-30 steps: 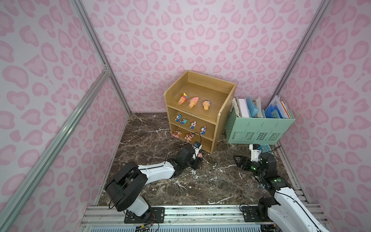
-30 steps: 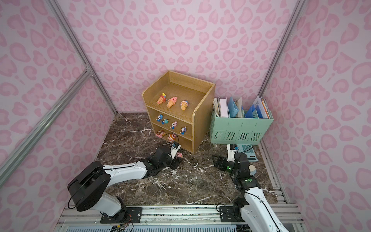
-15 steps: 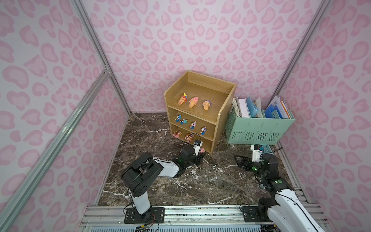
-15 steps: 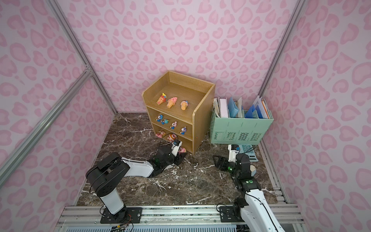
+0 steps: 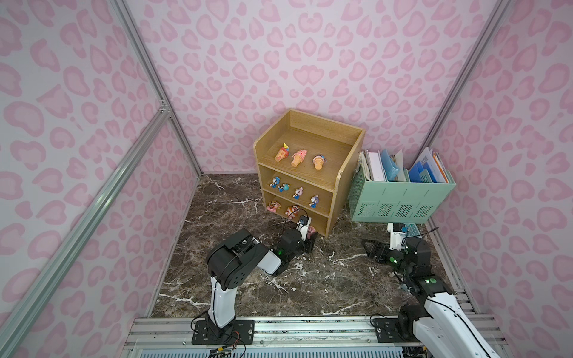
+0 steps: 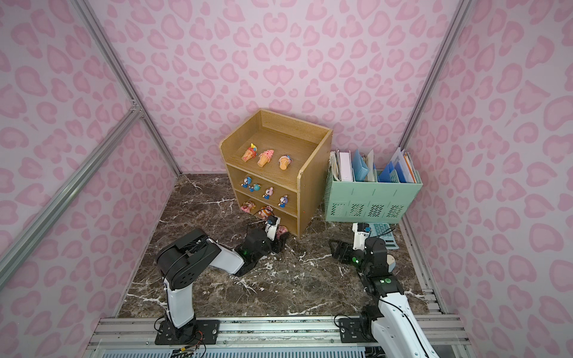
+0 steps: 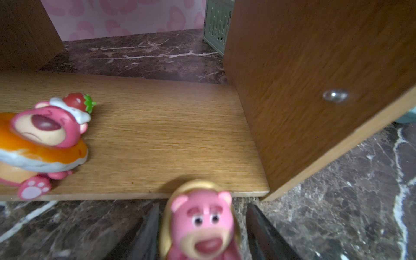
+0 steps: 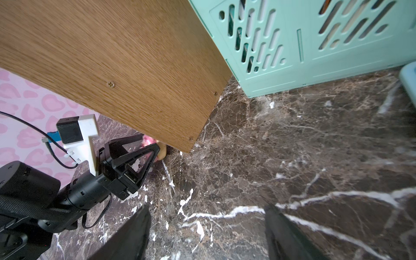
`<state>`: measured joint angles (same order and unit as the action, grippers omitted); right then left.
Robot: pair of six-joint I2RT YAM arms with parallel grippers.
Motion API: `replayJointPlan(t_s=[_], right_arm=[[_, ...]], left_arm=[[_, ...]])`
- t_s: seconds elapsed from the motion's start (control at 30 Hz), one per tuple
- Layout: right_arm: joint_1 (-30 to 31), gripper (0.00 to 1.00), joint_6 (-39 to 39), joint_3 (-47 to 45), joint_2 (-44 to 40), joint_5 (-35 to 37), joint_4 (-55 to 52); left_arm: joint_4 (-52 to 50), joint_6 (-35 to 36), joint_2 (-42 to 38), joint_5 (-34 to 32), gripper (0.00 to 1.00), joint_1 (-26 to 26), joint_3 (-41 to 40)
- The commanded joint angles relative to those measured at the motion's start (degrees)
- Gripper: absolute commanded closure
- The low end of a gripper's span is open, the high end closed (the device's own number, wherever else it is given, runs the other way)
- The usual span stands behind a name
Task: Organize plastic toys on shelves
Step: Place the plastic toy on the shelf.
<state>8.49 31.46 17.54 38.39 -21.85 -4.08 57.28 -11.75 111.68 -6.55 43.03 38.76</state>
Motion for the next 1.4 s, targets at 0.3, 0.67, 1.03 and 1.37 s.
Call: replayJointPlan(t_s=[0.3, 0.67, 1.03, 1.37], right_arm=[[-0.3, 0.19, -0.4, -0.2, -0.6, -0.6, 1.7], [-0.4, 0.19, -0.6, 0.0, -0.2, -0.8, 1.9], [-0.8, 0.19, -0.5, -0.1, -0.4, -0.9, 2.1], [-1.0, 0.19, -0.5, -0.2, -0.6, -1.4, 2.4]], left_arm=[[3.2, 3.1, -6.9, 2.9, 0.31, 0.0, -7.7], [11.0, 1.2, -2.8, 6.0, 0.35, 0.6, -13.1], [3.5, -0.2, 0.7, 1.5, 0.67, 0.5, -5.5], [-1.9, -1.4, 0.4, 0.9, 0.71, 0.4, 0.4]])
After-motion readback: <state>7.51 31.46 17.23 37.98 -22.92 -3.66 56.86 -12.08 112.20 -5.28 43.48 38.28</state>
